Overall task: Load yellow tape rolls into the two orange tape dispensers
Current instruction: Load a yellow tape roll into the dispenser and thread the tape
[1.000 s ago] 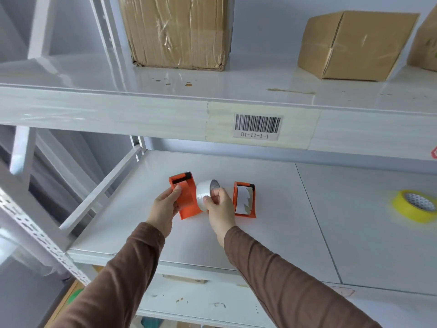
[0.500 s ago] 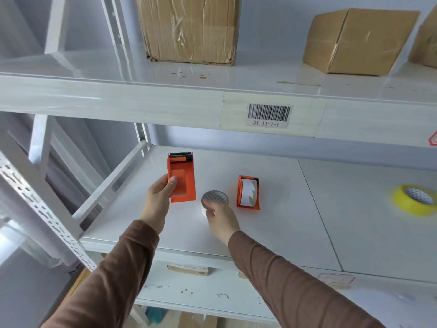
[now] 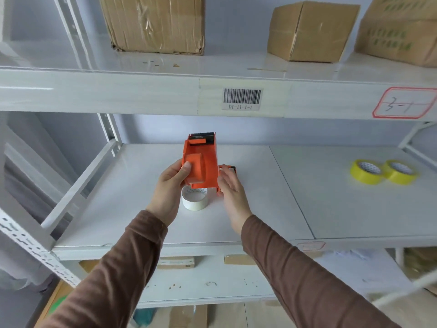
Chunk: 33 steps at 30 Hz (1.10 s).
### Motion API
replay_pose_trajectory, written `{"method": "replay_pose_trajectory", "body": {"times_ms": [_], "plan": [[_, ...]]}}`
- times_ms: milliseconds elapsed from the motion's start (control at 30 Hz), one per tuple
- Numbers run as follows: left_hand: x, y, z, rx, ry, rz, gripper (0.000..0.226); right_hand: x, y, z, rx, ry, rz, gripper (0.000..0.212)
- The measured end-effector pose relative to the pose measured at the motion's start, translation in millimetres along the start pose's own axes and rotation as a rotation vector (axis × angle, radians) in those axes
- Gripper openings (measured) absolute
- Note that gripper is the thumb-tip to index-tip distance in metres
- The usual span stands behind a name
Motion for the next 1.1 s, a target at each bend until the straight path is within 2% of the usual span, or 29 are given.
{"method": "replay_pose_trajectory", "body": {"times_ms": [100, 233, 367, 533, 667, 833, 1100], "plan": [[33, -9, 2, -0.028, -0.102, 0.021, 0.036, -31, -8, 12, -0.018, 0.076, -0.022, 0.035], [80, -24, 5, -0.066, -0.178, 0.027, 0.032, -83, -10, 32, -0.001, 0.172, -0.039, 0.043], [123, -42, 4, -0.103, -0.224, 0.074, 0.031, -137, -10, 52, 0.000, 0.266, -0.054, 0.040], [210, -62, 15, -0.124, -0.338, 0.066, 0.026, -221, -13, 81, -0.015, 0.376, -0.054, 0.029], [274, -80, 23, -0.119, -0.397, 0.067, 0.029, -289, -17, 104, -0.009, 0.447, -0.040, 0.030], [375, -113, 43, -0.153, -0.388, 0.051, 0.026, -401, -20, 129, -0.001, 0.491, -0.025, 0.032], [458, -135, 50, -0.154, -0.321, 0.026, 0.022, -500, -16, 127, 0.015, 0.476, -0.033, 0.031]]}}
Point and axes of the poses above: each hand's wrist, its own z-axis away from the middle knuckle, its own x-axis out of the palm, y = z × x, the point moved 9 cm from there along -z, towards the middle knuckle
